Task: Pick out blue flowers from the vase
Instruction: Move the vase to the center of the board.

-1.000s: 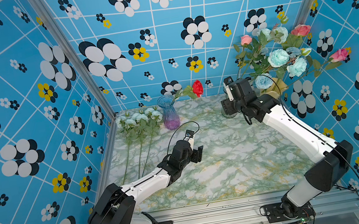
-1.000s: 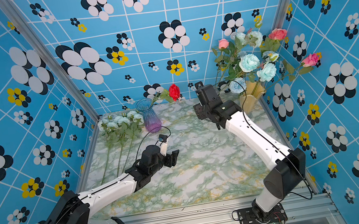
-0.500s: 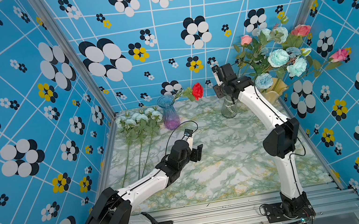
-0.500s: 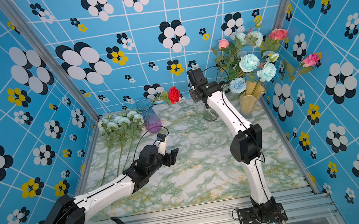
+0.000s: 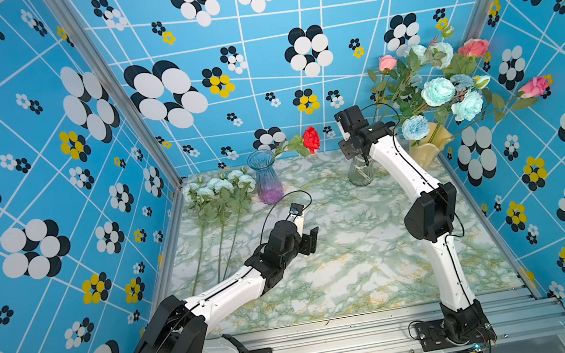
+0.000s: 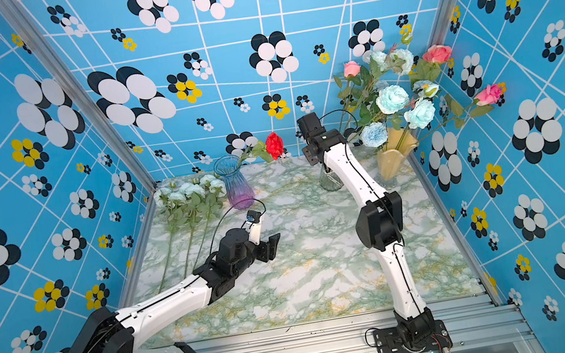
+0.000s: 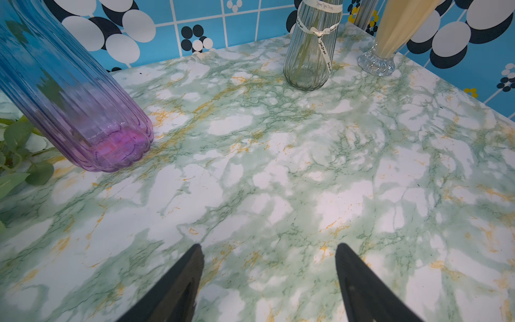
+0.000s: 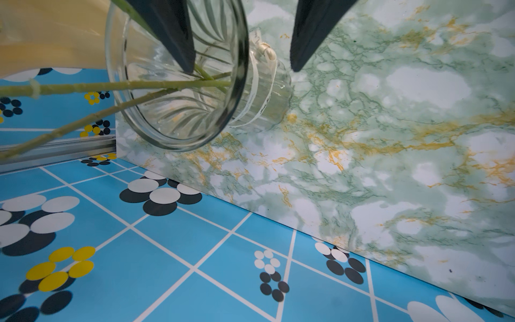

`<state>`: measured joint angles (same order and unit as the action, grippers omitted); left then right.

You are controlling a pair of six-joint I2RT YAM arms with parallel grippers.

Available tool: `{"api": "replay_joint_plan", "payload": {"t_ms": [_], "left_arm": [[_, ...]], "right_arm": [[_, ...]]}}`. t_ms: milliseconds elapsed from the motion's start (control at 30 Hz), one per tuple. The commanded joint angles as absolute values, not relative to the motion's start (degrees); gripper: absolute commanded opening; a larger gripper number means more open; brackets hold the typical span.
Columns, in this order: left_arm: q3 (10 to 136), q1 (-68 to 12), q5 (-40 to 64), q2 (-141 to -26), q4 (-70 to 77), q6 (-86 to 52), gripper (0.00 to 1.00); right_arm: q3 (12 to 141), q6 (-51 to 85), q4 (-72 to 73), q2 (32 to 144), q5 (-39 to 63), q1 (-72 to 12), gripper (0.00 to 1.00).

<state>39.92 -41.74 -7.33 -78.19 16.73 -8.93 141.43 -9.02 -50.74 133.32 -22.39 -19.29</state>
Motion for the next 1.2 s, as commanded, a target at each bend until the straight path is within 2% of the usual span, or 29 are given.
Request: {"api": "replay_joint_plan", "payload": {"t_ms": [0, 500, 733, 1167], "left_arm": [[41.7, -42.2, -7.7, -79.1, 16.2, -8.2, 0.77], [42.1, -42.2, -7.8, -79.8, 15.9, -7.8, 0.77], [42.6, -42.2, -7.6, -80.4, 15.4, -7.8, 0.77], [42.5, -42.2, -7.8, -80.2, 15.5, -7.6, 0.77]], "right_arm": [[139.4, -9.8, -52.2, 130.2, -22.4, -18.6, 0.57], [144.2, -10.5, -60.8, 133.4, -16.5, -17.5, 0.51], [145.5, -10.1, -62.9, 134.3, -14.9, -17.5, 0.42], [149.5, -10.1, -67.8, 137.4, -14.5, -17.5, 0.42]]}}
